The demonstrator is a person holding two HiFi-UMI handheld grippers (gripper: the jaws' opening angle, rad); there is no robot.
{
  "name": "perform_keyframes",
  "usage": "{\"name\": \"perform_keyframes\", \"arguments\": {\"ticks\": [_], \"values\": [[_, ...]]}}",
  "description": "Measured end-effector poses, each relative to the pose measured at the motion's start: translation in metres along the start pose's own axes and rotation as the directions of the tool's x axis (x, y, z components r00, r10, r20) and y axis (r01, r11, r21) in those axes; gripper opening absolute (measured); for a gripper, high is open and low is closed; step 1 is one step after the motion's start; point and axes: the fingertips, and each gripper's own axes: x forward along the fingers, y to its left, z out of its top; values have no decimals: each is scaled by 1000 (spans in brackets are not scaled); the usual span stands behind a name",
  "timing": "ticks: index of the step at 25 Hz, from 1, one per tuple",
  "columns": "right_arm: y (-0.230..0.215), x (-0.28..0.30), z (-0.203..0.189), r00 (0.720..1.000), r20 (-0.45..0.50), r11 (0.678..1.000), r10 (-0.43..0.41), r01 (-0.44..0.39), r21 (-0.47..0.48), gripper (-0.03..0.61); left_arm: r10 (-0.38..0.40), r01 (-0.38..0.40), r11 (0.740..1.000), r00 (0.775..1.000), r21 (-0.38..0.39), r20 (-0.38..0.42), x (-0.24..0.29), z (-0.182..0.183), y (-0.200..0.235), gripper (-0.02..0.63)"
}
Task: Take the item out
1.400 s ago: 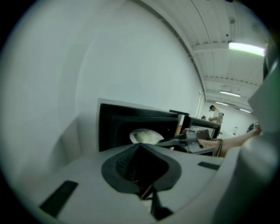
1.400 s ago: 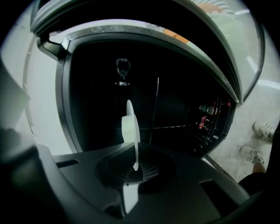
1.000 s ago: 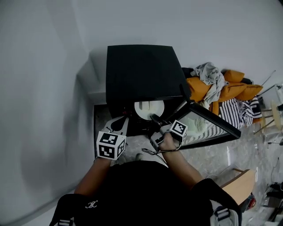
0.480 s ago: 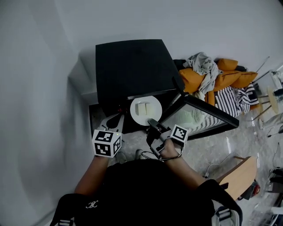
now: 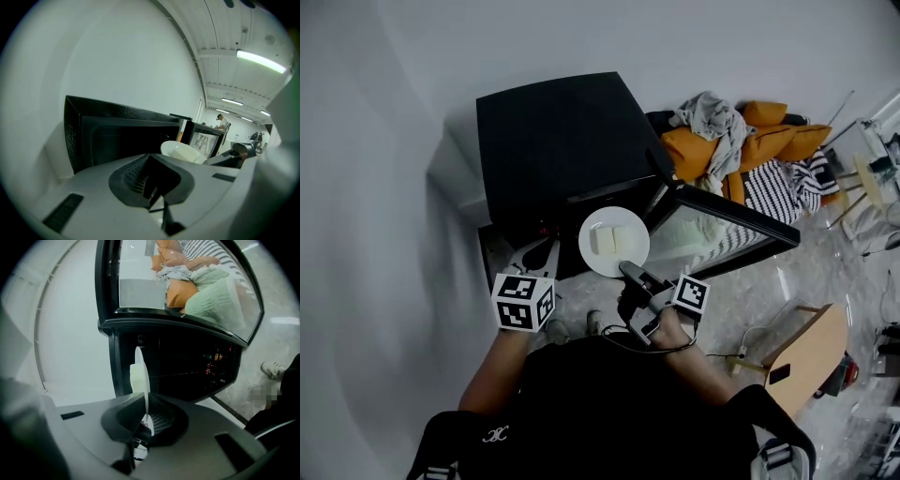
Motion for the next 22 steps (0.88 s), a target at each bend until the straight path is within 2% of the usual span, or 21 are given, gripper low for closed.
{"name": "perform_keyframes", "arguments": {"ticks": [12, 22], "values": [[-8, -28, 4, 996, 90, 1000, -10, 11, -9, 21, -101, 102, 994, 994, 31, -33, 19, -5, -25, 0], [-6, -32, 13, 994, 104, 999, -11, 16, -42, 21, -125, 126, 991, 991, 34, -47, 29, -8, -31, 0]]}}
